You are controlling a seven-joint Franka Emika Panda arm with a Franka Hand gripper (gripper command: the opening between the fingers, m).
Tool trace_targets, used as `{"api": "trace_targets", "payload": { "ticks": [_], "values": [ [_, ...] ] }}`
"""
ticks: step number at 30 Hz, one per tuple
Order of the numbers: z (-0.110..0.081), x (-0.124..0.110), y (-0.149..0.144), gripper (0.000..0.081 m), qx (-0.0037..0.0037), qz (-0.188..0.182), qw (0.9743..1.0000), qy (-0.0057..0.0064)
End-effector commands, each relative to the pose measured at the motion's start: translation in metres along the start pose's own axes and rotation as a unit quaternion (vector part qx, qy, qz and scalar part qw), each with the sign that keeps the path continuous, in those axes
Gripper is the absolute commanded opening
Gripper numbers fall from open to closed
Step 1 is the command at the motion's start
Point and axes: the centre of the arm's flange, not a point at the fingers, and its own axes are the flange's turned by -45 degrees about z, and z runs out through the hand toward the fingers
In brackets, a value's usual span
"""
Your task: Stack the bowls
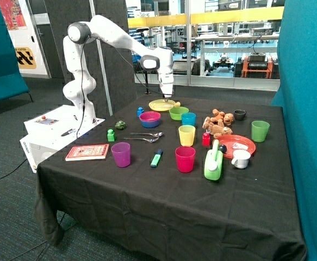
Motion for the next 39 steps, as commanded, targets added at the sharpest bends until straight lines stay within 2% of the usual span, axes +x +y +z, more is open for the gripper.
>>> {"api": "trace_targets", "payload": {
  "ticks": [1, 21, 39],
  "values": [
    [0.012, 0.012, -0.010, 0.0519, -0.00425, -0.004, 1.0000, 0.0020],
    [0.030, 0.042, -0.021, 0.0477, -0.00426, -0.009, 1.0000, 0.0020],
    [0.039, 0.057, -0.013, 0.0459, -0.00423, 0.005, 1.0000, 0.0020]
  ]
}}
